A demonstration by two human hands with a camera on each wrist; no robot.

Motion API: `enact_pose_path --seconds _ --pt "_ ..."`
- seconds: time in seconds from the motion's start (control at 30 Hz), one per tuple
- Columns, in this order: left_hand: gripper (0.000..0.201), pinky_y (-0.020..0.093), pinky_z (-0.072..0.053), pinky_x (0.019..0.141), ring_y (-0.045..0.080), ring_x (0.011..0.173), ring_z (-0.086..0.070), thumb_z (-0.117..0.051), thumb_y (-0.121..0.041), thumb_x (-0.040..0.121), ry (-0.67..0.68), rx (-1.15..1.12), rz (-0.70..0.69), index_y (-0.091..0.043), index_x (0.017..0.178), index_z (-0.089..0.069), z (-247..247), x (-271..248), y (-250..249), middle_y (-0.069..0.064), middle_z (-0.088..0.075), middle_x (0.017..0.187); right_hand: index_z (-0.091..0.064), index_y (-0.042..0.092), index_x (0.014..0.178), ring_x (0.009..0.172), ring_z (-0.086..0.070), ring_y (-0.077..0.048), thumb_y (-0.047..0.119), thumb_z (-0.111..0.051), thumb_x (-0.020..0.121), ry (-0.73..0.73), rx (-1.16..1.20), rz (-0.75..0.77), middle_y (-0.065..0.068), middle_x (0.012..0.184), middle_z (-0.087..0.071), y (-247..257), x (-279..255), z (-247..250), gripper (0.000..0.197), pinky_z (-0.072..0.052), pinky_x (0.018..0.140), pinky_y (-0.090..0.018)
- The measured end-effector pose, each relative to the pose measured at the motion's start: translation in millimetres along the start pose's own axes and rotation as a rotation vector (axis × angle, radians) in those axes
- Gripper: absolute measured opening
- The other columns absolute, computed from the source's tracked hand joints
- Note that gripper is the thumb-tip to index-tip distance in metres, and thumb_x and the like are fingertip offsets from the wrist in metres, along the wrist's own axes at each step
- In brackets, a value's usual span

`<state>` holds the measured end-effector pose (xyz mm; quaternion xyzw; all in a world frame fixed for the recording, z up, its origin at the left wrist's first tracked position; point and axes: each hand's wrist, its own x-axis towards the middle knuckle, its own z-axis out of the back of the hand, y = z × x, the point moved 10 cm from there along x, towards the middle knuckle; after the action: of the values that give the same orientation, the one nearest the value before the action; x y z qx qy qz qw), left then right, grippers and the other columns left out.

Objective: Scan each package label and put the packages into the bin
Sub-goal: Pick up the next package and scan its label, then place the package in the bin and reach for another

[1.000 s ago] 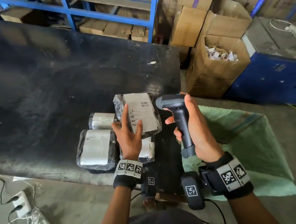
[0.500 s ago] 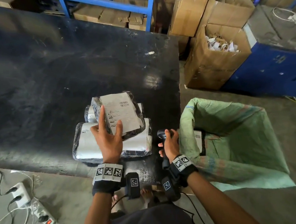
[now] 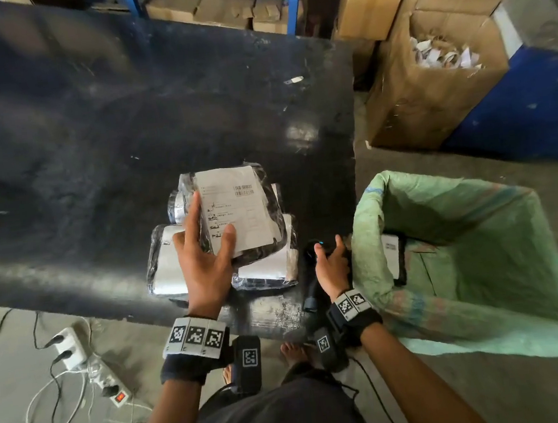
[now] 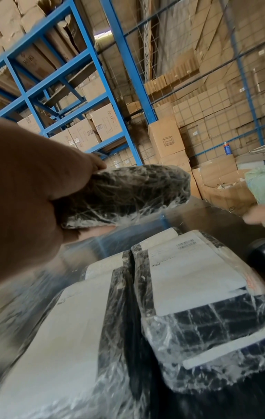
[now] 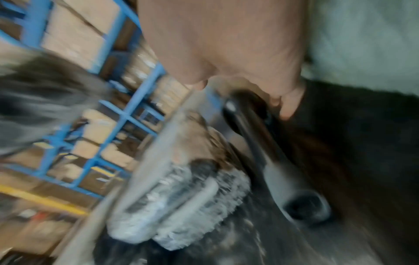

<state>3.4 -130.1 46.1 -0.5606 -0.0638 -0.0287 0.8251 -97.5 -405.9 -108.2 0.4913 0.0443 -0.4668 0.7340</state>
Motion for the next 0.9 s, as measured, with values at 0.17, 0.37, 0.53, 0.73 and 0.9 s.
enact_pose_path --seconds 0.17,0.37,0.53,0.73,0.9 --pt "0.074 0.047 -0.049 0.109 0.019 0.133 -0.050 -0.069 -0.041 0.090 0.104 -0.142 0.019 -0.040 0.155 -0.033 -35 5 -2 0.000 -0.046 0.142 -0.019 0.043 0.151 0.121 -0.051 -0.015 0.042 -0.040 0.101 0.052 0.124 0.413 -0.007 0.137 -0.051 82 -35 36 0.054 -0.038 0.104 -0.033" --pt "0.072 0.053 -0.046 0.110 0.020 0.140 -0.046 -0.066 -0.046 0.091 0.236 -0.193 -0.036 -0.043 0.155 -0.033 -85 1 -18 -0.011 -0.044 0.155 -0.017 0.051 0.149 0.113 -0.060 0.005 0.044 -0.044 0.100 0.269 0.221 0.569 0.014 0.136 -0.056 132 -62 51 0.057 -0.049 0.093 -0.017" --pt "0.070 0.052 -0.044 0.113 0.020 0.140 -0.047 -0.068 -0.038 0.092 0.300 -0.273 -0.046 -0.038 0.154 -0.037 -121 -4 -35 -0.022 -0.045 0.153 -0.027 0.041 0.150 0.119 -0.055 0.009 0.032 -0.049 0.100 0.171 0.278 0.599 0.028 0.132 -0.050 128 -66 82 0.055 -0.053 0.097 -0.026" --pt "0.067 0.039 -0.045 0.114 0.010 0.141 -0.046 -0.068 -0.030 0.095 0.396 -0.369 -0.067 -0.033 0.155 -0.037 -164 -19 -64 -0.027 -0.048 0.148 -0.027 0.038 0.152 0.128 -0.051 0.002 0.032 -0.048 0.101 0.082 0.247 0.621 0.014 0.147 -0.046 117 -60 133 0.055 -0.049 0.104 -0.033" --pt "0.074 0.053 -0.045 0.112 0.017 0.141 -0.047 -0.062 -0.048 0.093 0.515 -0.353 -0.033 -0.039 0.158 -0.027 -213 -43 -77 -0.018 -0.042 0.157 -0.027 0.040 0.151 0.128 -0.048 0.008 0.034 -0.048 0.101 0.043 0.208 0.576 0.022 0.143 -0.046 91 -47 182 0.055 -0.045 0.107 -0.030"
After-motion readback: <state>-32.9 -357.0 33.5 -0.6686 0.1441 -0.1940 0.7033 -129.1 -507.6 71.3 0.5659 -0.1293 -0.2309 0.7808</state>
